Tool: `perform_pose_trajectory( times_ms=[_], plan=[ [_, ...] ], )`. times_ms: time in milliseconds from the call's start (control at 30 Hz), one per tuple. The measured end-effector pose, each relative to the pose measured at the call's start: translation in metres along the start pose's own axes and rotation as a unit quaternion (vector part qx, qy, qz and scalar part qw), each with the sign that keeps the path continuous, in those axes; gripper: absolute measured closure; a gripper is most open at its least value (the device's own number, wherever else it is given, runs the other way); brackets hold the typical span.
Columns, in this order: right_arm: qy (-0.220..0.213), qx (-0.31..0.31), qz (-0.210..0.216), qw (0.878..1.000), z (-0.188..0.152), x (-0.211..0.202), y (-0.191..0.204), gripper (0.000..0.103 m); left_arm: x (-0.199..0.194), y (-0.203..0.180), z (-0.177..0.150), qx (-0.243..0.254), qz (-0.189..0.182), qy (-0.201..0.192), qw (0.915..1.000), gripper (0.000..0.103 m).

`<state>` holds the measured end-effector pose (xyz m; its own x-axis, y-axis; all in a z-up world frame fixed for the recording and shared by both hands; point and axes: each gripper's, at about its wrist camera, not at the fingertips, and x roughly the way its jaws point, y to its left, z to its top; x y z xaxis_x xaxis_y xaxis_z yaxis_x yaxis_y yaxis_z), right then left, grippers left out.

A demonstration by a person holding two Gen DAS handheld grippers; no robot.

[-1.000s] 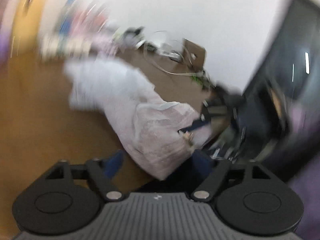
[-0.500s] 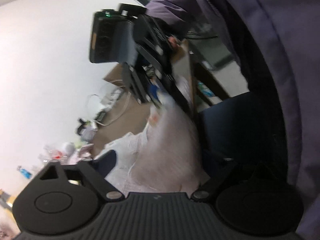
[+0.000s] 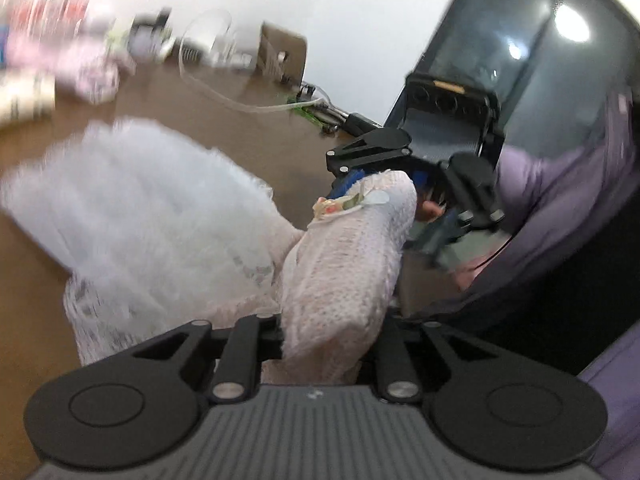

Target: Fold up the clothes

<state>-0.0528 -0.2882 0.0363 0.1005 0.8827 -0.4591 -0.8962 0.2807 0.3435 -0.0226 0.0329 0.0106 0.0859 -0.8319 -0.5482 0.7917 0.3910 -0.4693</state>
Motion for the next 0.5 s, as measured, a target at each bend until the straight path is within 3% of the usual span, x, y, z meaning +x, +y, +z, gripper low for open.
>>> perform_pose_trajectory(
  times_ms=[33, 67, 133, 233, 333, 367, 400, 433, 500],
  plan=[
    [0.002, 0.04, -0.006, 0.999, 0.003, 0.007, -0.012, 0.079, -0.002, 0.007, 0.003, -0.036, -0.002, -0.008, 0.9993, 0.08],
    [-0.008, 0.087, -0.005, 0.996, 0.004, 0.01, -0.025, 0.079, -0.005, 0.015, 0.005, -0.075, -0.003, -0.018, 0.997, 0.07],
    [-0.034, 0.175, 0.003, 0.984, 0.003, 0.011, -0.049, 0.079, -0.011, 0.032, 0.003, -0.148, 0.001, -0.057, 0.9874, 0.061],
    [-0.048, 0.268, 0.012, 0.962, 0.002, 0.018, -0.074, 0.079, -0.011, 0.039, -0.007, -0.196, 0.033, -0.087, 0.9761, 0.063],
    [-0.046, 0.301, -0.012, 0.953, -0.002, 0.023, -0.079, 0.077, -0.018, 0.045, -0.017, -0.274, 0.045, -0.111, 0.9541, 0.059],
    [-0.048, 0.297, -0.019, 0.953, -0.005, 0.022, -0.077, 0.076, -0.026, 0.045, -0.021, -0.294, 0.035, -0.122, 0.9474, 0.044],
    [-0.051, 0.294, -0.026, 0.954, -0.007, 0.021, -0.075, 0.073, -0.034, 0.045, -0.026, -0.313, 0.026, -0.133, 0.9401, 0.036],
    [-0.054, 0.296, -0.032, 0.953, -0.008, 0.018, -0.072, 0.07, -0.043, 0.041, -0.028, -0.313, 0.026, -0.144, 0.9386, 0.025],
    [-0.063, 0.302, -0.047, 0.95, -0.009, 0.01, -0.067, 0.058, -0.059, 0.027, -0.027, -0.28, 0.076, -0.163, 0.943, 0.022]
  ],
)
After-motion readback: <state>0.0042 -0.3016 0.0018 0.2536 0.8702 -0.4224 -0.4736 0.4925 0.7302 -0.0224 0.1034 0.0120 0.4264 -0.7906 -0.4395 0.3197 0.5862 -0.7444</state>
